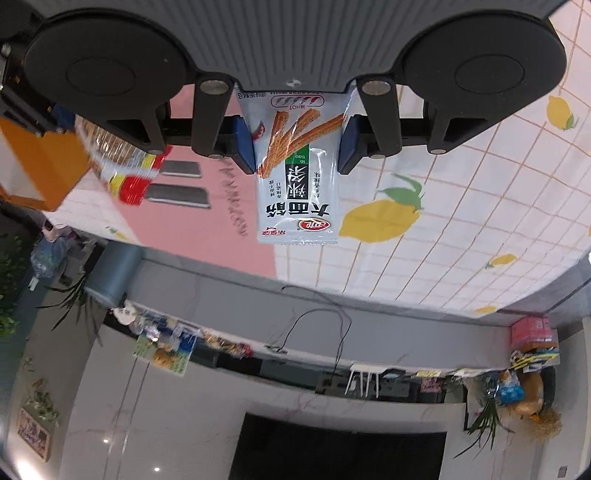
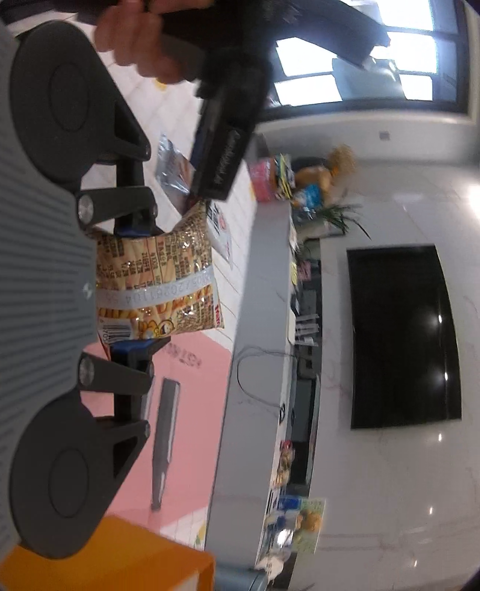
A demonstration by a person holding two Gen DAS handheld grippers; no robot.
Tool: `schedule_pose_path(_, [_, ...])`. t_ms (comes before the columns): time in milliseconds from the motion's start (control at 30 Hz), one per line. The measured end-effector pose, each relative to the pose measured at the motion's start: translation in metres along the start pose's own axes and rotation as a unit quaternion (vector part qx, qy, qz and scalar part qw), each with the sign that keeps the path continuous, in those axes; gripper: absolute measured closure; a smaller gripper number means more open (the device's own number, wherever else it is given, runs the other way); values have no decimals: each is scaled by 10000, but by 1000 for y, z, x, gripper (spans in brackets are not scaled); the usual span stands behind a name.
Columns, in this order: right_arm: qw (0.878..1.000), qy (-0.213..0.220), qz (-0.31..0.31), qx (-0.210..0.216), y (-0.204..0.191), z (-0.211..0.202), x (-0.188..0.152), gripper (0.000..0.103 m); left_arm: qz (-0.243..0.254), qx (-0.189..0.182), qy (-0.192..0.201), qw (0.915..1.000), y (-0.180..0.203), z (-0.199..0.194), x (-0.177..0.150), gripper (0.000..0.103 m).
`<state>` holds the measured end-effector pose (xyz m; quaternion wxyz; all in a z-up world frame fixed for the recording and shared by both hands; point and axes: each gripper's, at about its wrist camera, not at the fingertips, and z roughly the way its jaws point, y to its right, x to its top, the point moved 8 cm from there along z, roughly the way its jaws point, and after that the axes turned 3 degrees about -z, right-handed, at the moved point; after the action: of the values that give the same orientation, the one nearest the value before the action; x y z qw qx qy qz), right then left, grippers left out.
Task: Organize snacks
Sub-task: 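Lift both packs and carry them over the box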
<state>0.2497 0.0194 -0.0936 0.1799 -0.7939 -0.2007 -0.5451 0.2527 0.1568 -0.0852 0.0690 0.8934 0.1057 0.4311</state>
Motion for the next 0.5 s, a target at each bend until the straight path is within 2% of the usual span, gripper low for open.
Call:
schedule_pose_path(133, [9990,293,303,-140,13,-30,27,57,60,-141,225,9996,13,-27,8,49])
schedule_pose_path(267, [9977,486,297,-380,24,-63,51,57,-49,-347,277,9990,26,-53,13,49])
schedule_pose_path(400, [9959,413,210,-779,47,-95,71,57,-31,-591,491,9970,48,-82,21,49])
schedule_pose_path(500, [9947,356,568,-785,75,-127,78,57,72,-700,620,9956,70,-100,24,49])
